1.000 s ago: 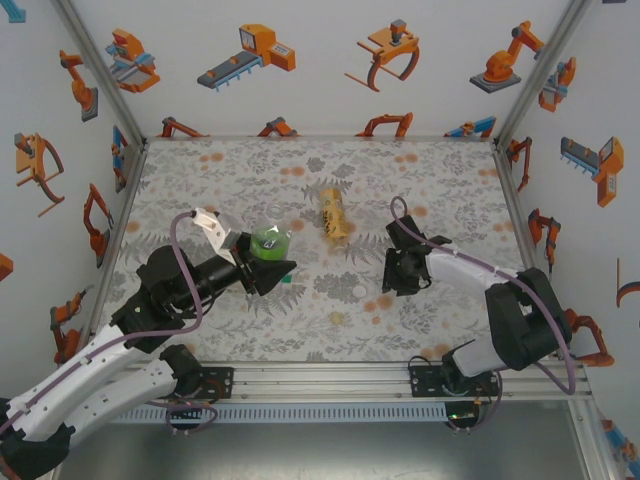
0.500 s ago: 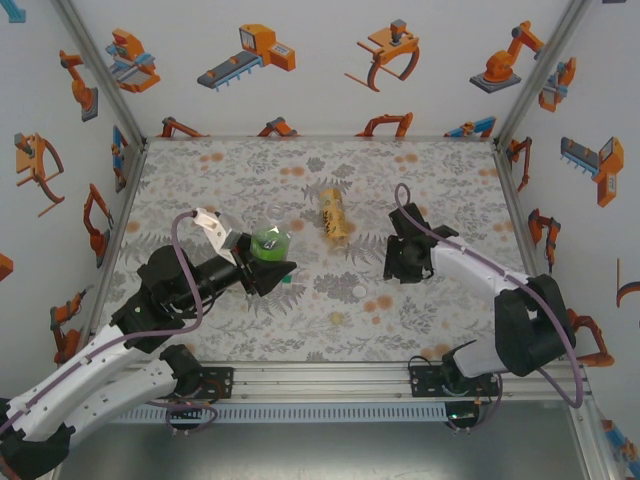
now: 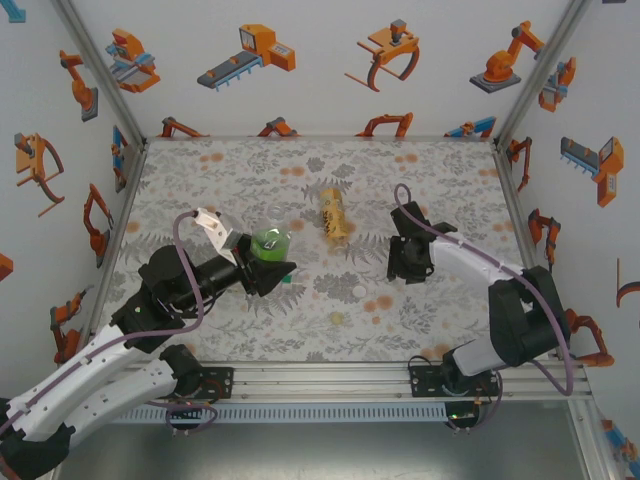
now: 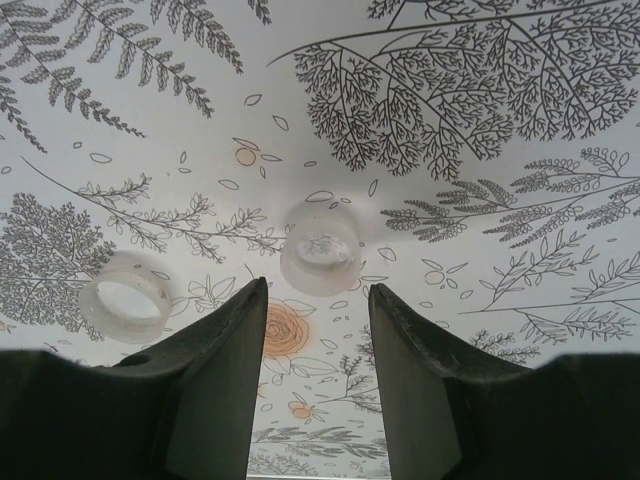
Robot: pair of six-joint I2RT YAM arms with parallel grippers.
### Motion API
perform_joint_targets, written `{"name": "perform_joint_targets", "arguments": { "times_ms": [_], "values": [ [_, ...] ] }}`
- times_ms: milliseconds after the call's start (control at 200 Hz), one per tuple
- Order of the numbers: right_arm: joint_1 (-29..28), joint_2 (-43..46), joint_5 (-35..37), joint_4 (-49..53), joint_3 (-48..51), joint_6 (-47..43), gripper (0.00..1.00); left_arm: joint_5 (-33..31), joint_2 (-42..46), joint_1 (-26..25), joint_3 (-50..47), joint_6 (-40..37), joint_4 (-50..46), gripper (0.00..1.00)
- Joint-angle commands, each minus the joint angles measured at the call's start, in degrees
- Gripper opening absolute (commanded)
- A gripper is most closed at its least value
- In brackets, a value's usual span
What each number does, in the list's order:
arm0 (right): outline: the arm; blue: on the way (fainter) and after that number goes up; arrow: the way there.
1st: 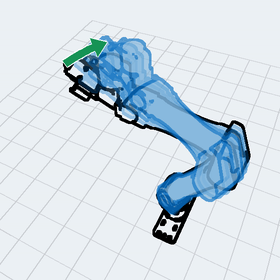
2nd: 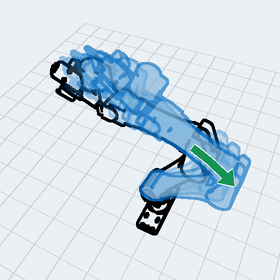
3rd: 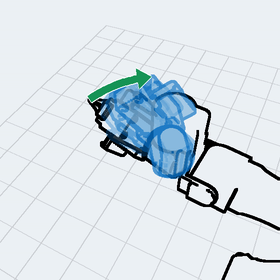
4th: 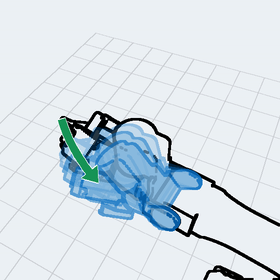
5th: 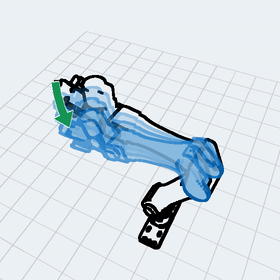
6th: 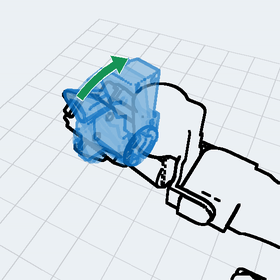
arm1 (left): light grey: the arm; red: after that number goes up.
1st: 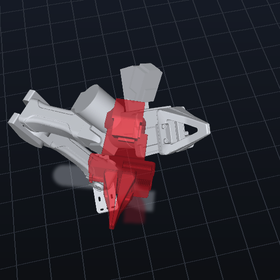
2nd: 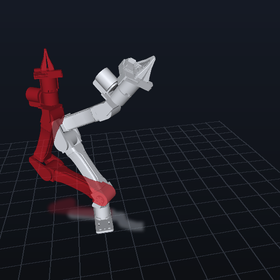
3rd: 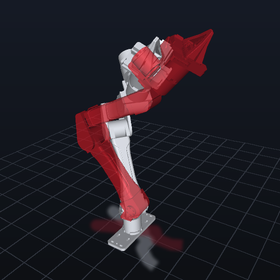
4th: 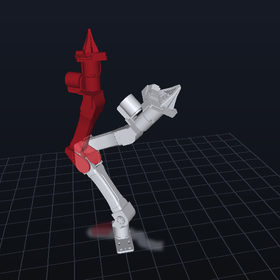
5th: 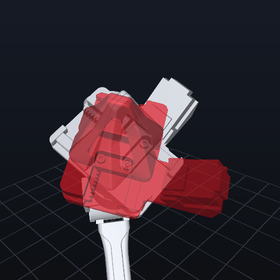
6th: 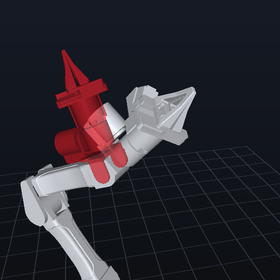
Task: Screw on the bottle caps
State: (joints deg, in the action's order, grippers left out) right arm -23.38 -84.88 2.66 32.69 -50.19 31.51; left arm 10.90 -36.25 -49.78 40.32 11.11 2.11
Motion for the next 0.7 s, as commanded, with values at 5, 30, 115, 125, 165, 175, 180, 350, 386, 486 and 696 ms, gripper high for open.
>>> {"name": "perform_joint_targets", "arguments": {
  "times_ms": [5, 30, 115, 125, 165, 175, 180, 350, 386, 486, 696],
  "values": [
    [0.5, -1.1, 0.5, 0.5, -2.2, -1.2, 0.44, -0.5, 0.0, 0.4, 0.9, 0.6, 0.8, 0.0],
    [0.5, -1.2, 0.4, 0.5, -2.3, -1.2, 0.44, -0.4, 0.0, 0.4, 0.9, 0.6, 0.7, 0.0],
    [0.6, -1.5, 0.3, 0.3, -2.6, -1.3, 0.44, -0.5, -0.1, 0.4, 0.9, 0.6, 0.7, 0.0],
    [0.6, -1.6, 0.2, 0.3, -2.6, -1.4, 0.44, -0.5, -0.1, 0.4, 0.9, 0.6, 0.7, 0.0],
    [0.6, -1.7, 0.1, 0.1, -2.5, -1.3, 0.44, -0.5, -0.1, 0.4, 0.9, 0.6, 0.7, 0.0],
    [0.6, -1.7, 0.1, 0.1, -2.5, -1.4, 0.44, -0.6, -0.1, 0.4, 0.9, 0.6, 0.7, 0.0],
    [0.6, -1.8, 0.1, 0.1, -2.5, -1.4, 0.44, -0.6, -0.1, 0.4, 0.9, 0.7, 0.7, 0.0],
    [0.8, -2.3, -0.3, -0.4, -2.0, -1.3, 0.43, -0.7, 0.0, 0.4, 0.9, 0.7, 0.5, 0.0],
    [0.8, -2.3, -0.4, -0.6, -1.9, -1.2, 0.43, -0.8, 0.0, 0.3, 0.8, 0.8, 0.4, 0.0],
    [0.8, -2.4, -0.8, -0.9, -1.6, -1.2, 0.43, -0.9, 0.1, 0.3, 0.7, 0.8, 0.4, 0.0],
    [0.9, -2.5, -1.3, -1.6, -1.0, -1.0, 0.41, -1.3, 0.2, 0.4, 0.6, 1.0, 0.4, 0.0]
  ]
}}
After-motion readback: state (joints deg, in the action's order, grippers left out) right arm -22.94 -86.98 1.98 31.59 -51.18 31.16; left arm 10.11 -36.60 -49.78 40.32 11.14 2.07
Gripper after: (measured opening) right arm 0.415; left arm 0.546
